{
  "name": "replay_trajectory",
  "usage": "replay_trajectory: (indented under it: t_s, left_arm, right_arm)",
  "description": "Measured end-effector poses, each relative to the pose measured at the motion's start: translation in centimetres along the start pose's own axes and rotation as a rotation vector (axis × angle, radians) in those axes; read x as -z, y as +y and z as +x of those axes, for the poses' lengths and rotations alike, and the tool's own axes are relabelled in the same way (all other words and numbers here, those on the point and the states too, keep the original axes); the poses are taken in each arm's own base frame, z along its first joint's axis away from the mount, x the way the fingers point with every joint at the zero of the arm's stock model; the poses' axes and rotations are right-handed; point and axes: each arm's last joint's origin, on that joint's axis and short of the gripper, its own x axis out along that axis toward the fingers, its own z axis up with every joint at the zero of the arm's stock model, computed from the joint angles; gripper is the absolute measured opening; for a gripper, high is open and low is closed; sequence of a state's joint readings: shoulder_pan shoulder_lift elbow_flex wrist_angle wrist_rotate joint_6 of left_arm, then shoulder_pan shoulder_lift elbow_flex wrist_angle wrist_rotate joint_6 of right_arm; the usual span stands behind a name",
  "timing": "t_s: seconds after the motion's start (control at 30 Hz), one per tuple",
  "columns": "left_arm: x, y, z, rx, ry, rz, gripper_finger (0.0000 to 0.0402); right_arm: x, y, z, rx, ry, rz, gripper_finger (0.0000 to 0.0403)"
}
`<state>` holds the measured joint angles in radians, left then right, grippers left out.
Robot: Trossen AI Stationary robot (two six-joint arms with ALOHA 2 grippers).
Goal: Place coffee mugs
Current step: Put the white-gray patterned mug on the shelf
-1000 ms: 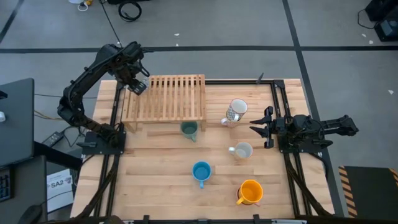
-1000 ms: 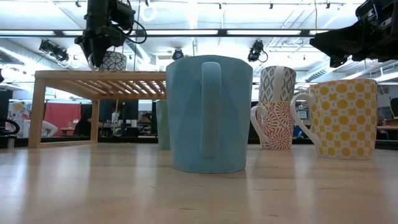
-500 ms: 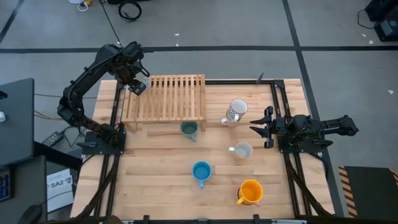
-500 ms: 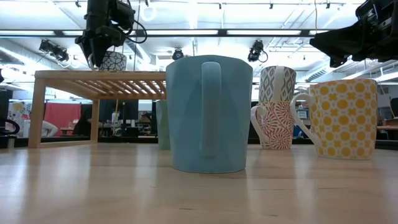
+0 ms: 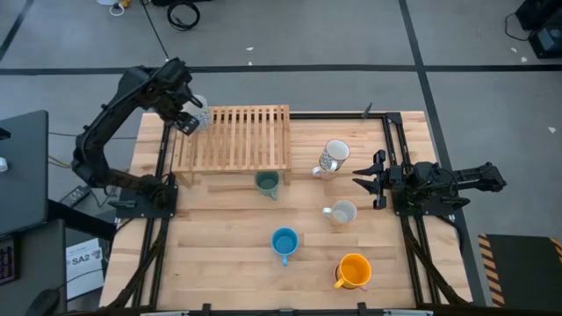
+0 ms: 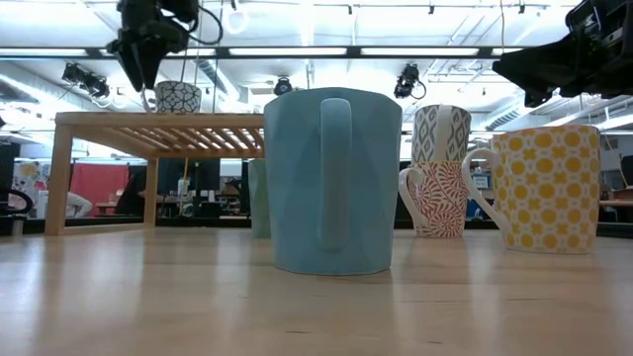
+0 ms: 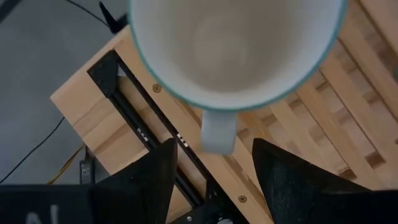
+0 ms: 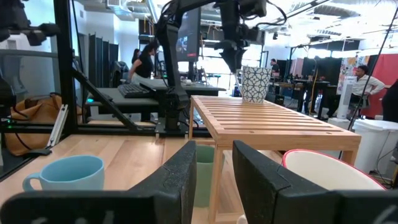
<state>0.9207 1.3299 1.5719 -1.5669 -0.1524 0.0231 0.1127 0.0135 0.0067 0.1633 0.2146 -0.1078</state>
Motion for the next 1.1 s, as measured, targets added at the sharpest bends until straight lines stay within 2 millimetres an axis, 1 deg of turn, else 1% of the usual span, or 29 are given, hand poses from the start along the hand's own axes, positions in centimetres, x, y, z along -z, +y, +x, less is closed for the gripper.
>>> replay_trajectory:
  t_s: [0.3,0.37,0.43,0.5,0.6,0.77,0.97,1.1]
  left_arm:
    - [2.7,0.3,-3.0,0.017,-0.164,-0.041,0.0215]
    - [3.3,0.2,-3.7,0.1,-0.218,-0.053,0.0215]
    - [3.6,-0.3,-4.5,0.221,-0.296,-0.061,0.0215]
    - [3.9,-0.8,-5.5,0.359,-0.388,-0.049,0.0215]
    - [4.0,-1.8,-7.2,0.532,-0.539,0.014,0.0215]
    - [3.8,-3.7,-9.3,0.664,-0.714,0.101,0.0215]
    - [3.1,-6.7,-10.3,0.784,-0.812,0.243,0.0215]
    - [2.2,-8.9,-10.3,0.842,-0.818,0.317,0.0215]
  right_arm:
    - [0.0,0.0,0.0,0.0,0.0,0.0,0.011]
    - [0.0,0.0,0.0,0.0,0.001,0.0,0.011]
    - [0.0,0.0,0.0,0.0,0.0,0.0,0.011]
    - [0.0,0.0,0.0,0.0,0.0,0.0,0.011]
    - [0.0,0.0,0.0,0.0,0.0,0.0,0.011]
    - [0.0,0.0,0.0,0.0,0.0,0.0,0.011]
    - [0.0,0.0,0.0,0.0,0.0,0.0,0.011]
    - [-0.1,0.0,0.0,0.001,-0.011,0.002,0.011]
